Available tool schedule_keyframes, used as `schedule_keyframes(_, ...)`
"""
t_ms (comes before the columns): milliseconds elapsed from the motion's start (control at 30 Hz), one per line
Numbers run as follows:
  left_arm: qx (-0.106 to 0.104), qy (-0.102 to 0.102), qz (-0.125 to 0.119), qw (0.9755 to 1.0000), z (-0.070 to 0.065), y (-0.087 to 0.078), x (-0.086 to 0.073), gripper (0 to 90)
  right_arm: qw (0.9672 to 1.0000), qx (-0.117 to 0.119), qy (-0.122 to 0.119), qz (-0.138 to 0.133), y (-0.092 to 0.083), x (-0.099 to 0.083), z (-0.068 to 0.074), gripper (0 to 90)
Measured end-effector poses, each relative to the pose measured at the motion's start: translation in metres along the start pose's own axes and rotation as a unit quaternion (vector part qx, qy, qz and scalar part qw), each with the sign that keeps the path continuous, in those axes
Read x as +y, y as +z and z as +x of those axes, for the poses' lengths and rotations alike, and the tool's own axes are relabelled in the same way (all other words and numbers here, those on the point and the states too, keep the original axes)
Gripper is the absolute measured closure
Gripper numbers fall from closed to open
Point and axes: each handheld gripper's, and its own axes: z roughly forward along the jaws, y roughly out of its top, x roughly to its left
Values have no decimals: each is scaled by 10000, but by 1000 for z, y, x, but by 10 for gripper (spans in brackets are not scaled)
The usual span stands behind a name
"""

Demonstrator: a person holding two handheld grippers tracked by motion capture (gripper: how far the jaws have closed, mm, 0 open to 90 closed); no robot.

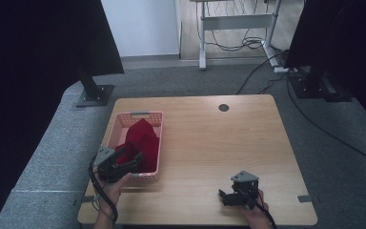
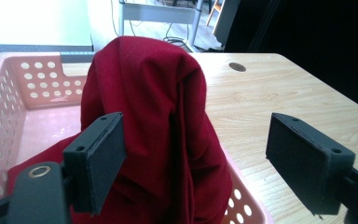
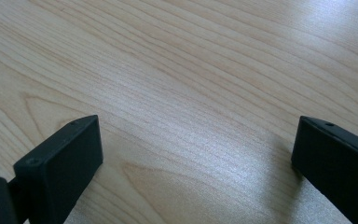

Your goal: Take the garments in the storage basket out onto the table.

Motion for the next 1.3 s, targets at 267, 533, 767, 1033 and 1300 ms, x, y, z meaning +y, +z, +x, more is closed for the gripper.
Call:
schedule_keyframes(267, 37, 31, 62, 10000, 0, 6, -1, 190, 10000, 0, 1, 1, 0, 0, 0, 15)
schedule_keyframes(533, 66, 44, 62, 9999, 0, 11, 0, 187, 10000, 0, 2, 1, 0, 0, 0, 15)
schedule_keyframes(767, 116, 103, 67, 9999, -3, 16, -2, 186, 10000, 0, 4, -1, 0, 0, 0, 16)
schedule_keyframes(1033, 202, 135, 44, 9997, -3, 20, 1, 184, 10000, 0, 1, 1, 0, 0, 0, 15)
schedule_keyframes(1300, 461, 427, 64, 9980, -9, 26, -1, 181, 10000, -2, 2, 1, 0, 0, 0, 15)
